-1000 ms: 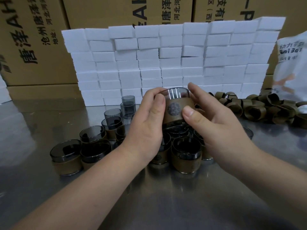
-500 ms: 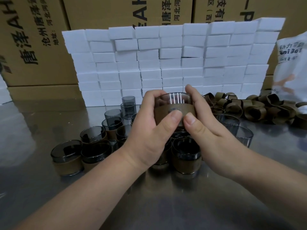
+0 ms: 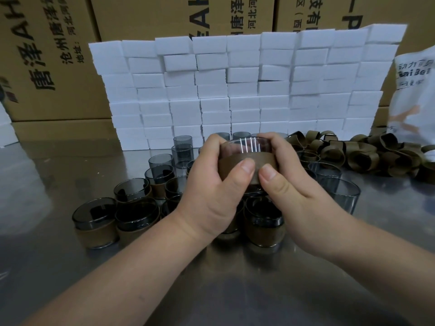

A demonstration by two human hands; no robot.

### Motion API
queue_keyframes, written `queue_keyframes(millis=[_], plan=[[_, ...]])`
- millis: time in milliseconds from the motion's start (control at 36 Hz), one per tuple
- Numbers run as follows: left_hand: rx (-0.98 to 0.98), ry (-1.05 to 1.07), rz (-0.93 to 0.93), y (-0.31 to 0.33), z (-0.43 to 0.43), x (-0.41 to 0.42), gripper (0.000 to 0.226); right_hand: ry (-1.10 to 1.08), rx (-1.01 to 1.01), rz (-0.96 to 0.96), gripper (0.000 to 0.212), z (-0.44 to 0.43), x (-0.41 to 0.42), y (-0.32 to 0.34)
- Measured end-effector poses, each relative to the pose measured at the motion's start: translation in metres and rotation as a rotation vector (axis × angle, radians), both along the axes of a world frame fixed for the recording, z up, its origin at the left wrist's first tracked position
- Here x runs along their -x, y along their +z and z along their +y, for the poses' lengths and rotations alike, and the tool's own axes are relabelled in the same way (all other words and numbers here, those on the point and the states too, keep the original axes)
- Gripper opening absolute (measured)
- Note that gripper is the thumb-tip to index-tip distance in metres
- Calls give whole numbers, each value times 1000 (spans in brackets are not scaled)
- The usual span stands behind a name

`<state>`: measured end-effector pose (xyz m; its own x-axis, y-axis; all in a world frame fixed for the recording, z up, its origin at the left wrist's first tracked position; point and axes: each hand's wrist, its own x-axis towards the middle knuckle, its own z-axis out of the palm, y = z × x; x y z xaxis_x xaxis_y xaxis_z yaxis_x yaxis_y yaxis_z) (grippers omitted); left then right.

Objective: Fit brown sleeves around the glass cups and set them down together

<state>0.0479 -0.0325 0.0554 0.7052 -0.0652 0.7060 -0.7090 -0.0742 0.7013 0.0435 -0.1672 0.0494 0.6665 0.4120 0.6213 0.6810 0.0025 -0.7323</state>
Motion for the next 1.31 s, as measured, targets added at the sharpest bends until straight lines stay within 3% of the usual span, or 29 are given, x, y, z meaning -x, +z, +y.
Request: queue_keyframes(millis=[389, 611, 1111, 1306], plan=[[12, 15, -42, 1, -3, 2, 27, -35, 27, -23, 26, 2, 10, 8], [12, 22, -50, 3, -3, 6, 32, -65, 2, 21, 42, 7, 8, 7], [-6, 45, -24, 8, -2, 6, 32, -108, 13, 35, 34, 8, 11, 11], [-200, -37, 63, 23, 3, 5, 38, -186, 63, 4, 40, -4, 11, 22]])
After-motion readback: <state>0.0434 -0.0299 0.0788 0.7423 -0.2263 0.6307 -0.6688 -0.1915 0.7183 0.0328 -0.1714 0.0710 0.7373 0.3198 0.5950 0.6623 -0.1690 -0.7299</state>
